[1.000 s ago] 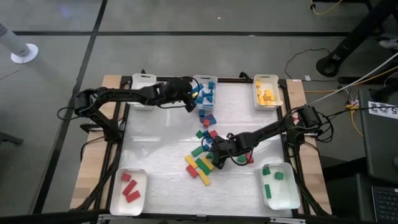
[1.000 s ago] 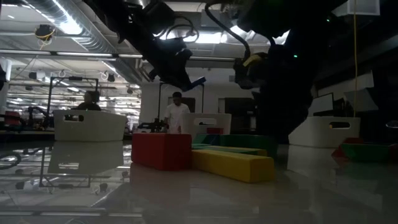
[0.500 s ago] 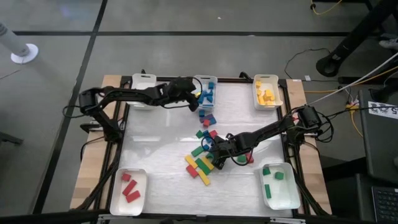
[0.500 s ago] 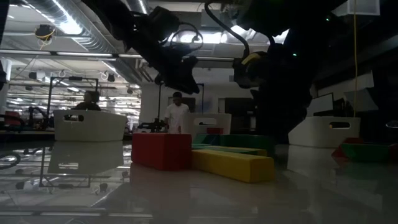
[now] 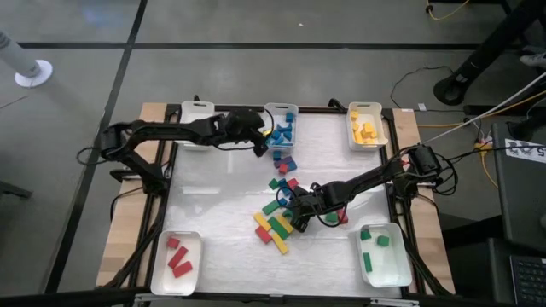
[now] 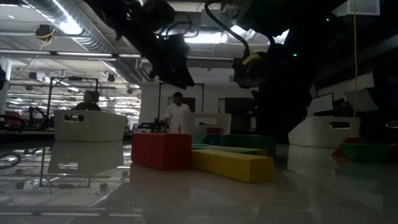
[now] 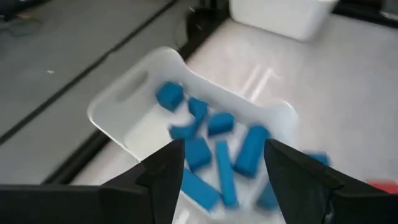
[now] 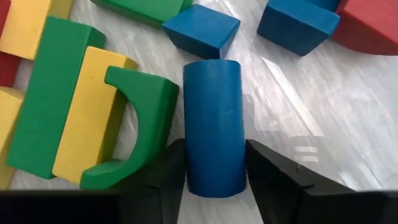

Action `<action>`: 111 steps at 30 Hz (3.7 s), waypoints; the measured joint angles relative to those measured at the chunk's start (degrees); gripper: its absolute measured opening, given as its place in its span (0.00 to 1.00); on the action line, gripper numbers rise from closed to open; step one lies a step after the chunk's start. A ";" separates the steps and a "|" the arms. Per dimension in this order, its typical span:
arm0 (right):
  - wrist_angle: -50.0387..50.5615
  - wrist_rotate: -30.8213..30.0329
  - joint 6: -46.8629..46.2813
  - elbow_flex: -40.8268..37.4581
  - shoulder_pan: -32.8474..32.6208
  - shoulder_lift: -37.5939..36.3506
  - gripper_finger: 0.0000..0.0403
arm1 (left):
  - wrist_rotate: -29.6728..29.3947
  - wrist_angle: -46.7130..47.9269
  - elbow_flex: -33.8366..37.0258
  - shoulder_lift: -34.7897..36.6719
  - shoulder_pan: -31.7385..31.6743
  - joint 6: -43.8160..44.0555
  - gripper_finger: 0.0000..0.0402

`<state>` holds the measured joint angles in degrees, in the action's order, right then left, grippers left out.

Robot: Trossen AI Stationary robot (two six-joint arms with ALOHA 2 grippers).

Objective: Sort blocks
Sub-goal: Put the blue block into the top center white bin, then put the red block into the bottom left white bin

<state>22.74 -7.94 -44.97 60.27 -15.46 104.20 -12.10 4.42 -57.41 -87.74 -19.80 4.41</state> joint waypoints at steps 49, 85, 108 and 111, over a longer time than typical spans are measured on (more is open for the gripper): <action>15.38 -0.33 53.17 26.80 32.67 -0.09 0.33 | 11.50 30.81 0.00 9.70 37.13 9.13 0.51; 9.85 6.03 52.79 26.77 38.73 -0.07 0.62 | 11.47 -6.27 10.27 0.18 40.36 -4.86 0.51; 44.64 5.53 46.23 42.49 35.11 -1.12 0.62 | 11.79 -14.71 10.14 -17.06 40.72 -13.58 0.51; 48.50 5.59 44.70 44.15 31.77 -1.20 0.62 | 11.52 -14.73 10.16 -16.99 40.74 -13.84 0.49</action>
<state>71.24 -2.36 -0.27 104.42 16.31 103.00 -0.58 -10.31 -47.24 -104.73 20.94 -9.43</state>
